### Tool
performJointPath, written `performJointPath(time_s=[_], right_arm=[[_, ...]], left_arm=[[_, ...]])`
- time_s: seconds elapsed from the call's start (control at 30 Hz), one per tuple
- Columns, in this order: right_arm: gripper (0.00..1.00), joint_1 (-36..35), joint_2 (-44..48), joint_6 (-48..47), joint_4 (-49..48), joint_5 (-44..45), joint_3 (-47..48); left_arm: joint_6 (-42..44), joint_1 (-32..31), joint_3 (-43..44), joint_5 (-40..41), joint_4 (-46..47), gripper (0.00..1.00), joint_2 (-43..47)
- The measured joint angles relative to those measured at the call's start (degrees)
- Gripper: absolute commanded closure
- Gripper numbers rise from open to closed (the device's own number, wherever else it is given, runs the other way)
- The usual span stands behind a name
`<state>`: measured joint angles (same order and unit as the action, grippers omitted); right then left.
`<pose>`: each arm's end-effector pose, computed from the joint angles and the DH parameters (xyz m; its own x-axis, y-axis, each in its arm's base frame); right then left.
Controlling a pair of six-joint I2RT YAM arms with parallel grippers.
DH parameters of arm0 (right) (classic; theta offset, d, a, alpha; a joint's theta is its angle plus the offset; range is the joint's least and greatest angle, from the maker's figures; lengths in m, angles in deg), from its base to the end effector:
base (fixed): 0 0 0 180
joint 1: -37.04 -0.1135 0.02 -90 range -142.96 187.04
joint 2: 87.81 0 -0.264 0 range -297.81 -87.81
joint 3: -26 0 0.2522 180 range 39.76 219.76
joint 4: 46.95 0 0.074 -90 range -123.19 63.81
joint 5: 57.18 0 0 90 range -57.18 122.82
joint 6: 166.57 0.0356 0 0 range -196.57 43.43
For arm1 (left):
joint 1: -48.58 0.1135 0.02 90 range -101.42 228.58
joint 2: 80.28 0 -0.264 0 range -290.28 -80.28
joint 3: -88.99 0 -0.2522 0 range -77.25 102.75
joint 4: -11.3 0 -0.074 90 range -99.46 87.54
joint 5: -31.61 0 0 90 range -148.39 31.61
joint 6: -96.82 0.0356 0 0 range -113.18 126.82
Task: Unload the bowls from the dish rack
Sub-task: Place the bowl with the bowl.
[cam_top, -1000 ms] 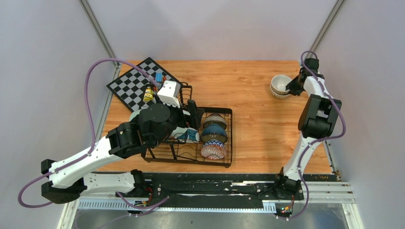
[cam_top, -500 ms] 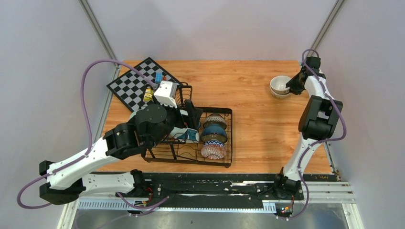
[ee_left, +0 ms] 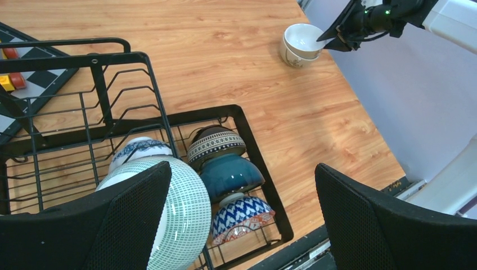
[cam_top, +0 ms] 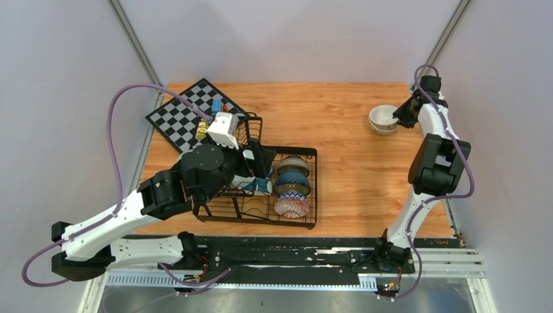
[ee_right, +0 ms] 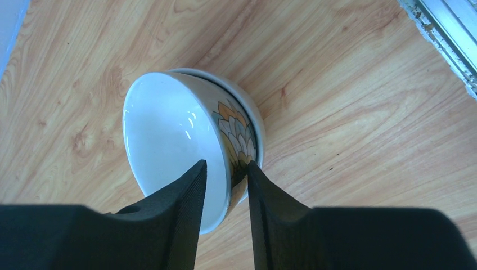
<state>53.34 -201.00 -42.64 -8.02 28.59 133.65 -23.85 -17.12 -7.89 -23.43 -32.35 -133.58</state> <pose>0.4356 -0.1247 0.2551 -0.4298 0.7057 -0.5633 0.5656 0.6967 0.4412 0.0932 -0.1568 0.4259 -0.3488 -0.2433 -0.9051 0.3953 0.8374 -0.3775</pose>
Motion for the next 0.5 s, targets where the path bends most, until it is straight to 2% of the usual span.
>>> performJointPath(time_s=[0.27,0.5], right_arm=[[0.83,0.0,0.0,-1.0,0.2,0.8,-0.4],[0.94,0.0,0.0,-1.4,0.6,1.2,-1.2]], left_arm=[[-0.2,0.0,0.0,-0.3,0.0,0.00,0.1],[-0.4,0.0,0.0,-0.6,0.0,0.00,0.0]])
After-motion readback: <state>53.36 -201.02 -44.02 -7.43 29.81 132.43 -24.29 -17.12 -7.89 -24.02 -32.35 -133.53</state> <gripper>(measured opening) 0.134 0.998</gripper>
